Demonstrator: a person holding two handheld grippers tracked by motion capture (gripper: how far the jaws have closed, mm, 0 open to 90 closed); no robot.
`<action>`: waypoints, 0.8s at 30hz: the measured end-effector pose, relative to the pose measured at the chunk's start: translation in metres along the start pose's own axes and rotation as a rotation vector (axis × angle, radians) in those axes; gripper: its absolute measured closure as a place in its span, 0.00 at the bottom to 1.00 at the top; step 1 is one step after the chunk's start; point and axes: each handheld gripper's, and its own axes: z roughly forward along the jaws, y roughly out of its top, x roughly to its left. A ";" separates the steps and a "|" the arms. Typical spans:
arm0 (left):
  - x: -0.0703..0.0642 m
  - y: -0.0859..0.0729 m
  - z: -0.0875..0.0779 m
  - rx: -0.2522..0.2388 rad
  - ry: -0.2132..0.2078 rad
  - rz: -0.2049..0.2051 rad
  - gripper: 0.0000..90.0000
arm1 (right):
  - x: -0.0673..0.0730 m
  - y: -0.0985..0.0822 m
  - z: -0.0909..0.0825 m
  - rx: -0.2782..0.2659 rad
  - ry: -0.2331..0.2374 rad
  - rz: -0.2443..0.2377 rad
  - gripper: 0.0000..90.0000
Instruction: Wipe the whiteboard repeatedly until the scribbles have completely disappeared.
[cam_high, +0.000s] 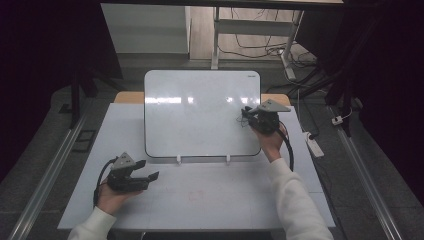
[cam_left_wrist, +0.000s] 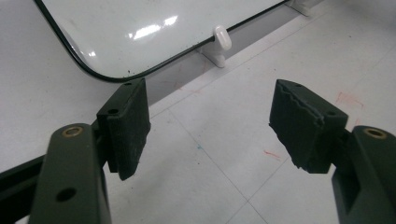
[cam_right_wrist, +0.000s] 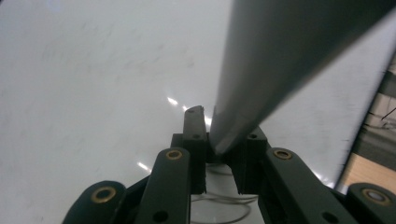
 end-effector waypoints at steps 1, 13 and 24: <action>0.000 0.000 -0.001 -0.001 -0.001 0.002 0.33 | -0.007 0.001 -0.002 -0.015 -0.035 0.026 0.86; -0.001 0.000 -0.001 -0.003 0.000 0.003 0.33 | -0.024 -0.003 -0.014 -0.008 -0.055 0.055 0.86; -0.001 0.000 -0.001 -0.006 -0.001 0.002 0.33 | -0.017 -0.011 -0.017 0.022 -0.023 -0.004 0.86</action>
